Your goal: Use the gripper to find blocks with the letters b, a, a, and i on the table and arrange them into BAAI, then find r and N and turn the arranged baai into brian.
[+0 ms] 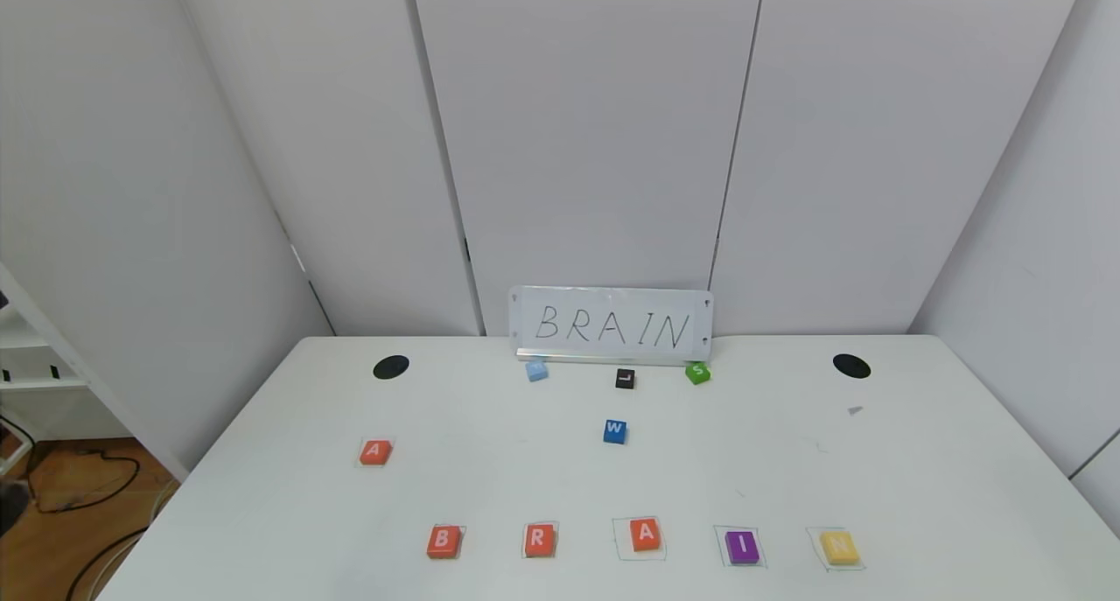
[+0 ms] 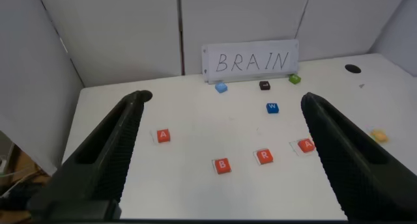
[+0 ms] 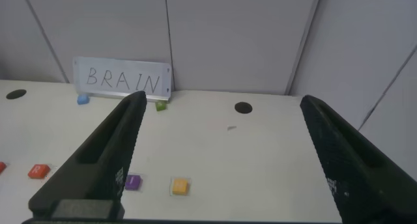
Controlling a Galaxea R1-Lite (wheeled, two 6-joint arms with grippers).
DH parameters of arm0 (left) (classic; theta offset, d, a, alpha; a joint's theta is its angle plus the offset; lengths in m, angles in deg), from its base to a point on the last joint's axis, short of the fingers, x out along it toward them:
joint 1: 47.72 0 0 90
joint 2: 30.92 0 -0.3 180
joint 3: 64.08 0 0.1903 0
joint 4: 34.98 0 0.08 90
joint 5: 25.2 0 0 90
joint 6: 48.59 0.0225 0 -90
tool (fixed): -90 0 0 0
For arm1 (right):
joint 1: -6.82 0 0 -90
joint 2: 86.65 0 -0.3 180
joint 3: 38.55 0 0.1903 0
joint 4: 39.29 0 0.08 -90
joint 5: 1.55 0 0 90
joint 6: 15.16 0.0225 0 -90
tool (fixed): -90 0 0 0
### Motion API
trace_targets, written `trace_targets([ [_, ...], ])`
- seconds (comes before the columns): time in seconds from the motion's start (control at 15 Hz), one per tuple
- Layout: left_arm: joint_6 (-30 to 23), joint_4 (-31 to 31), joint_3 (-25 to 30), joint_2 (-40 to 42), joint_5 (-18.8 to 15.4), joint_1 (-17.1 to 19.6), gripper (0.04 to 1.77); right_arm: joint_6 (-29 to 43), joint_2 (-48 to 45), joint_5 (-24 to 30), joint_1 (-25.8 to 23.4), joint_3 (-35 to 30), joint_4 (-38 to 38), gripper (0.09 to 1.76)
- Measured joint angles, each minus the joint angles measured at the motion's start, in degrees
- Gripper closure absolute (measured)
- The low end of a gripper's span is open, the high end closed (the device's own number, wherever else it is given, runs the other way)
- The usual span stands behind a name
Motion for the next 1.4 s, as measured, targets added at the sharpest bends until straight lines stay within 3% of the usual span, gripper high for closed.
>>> trace_targets([
  [0.07, -0.1, 0.1, 0.0, 2.5, 0.0, 0.0, 0.09, -0.6, -2.7, -0.6, -0.1, -0.2, -1.4, 0.15],
  [0.2, 0.0, 0.2, -0.3, 7.3, 0.0, 0.0, 0.09, -1.5, -6.0, -7.9, -0.1, -0.1, -2.0, 0.15],
  [0.47, 0.3, 0.3, -1.7, 14.2, 0.5, 0.1, 0.09, -7.7, -8.1, -12.1, -0.5, 1.8, -2.4, 0.15],
  [0.8, 1.2, 0.8, -3.9, 17.3, 2.9, 0.1, 0.09, -8.6, -9.1, -12.2, -5.1, 2.2, -2.8, 0.14],
  [1.13, 7.3, 2.8, -4.2, 17.8, 4.4, 0.0, 0.09, -9.0, -15.7, -11.6, -6.7, -0.6, -4.0, 0.14],
  [1.4, 6.6, 2.4, -2.4, 18.6, 4.1, -0.3, 0.09, -9.0, -22.0, -3.5, -6.5, -4.8, -2.8, 0.14],
])
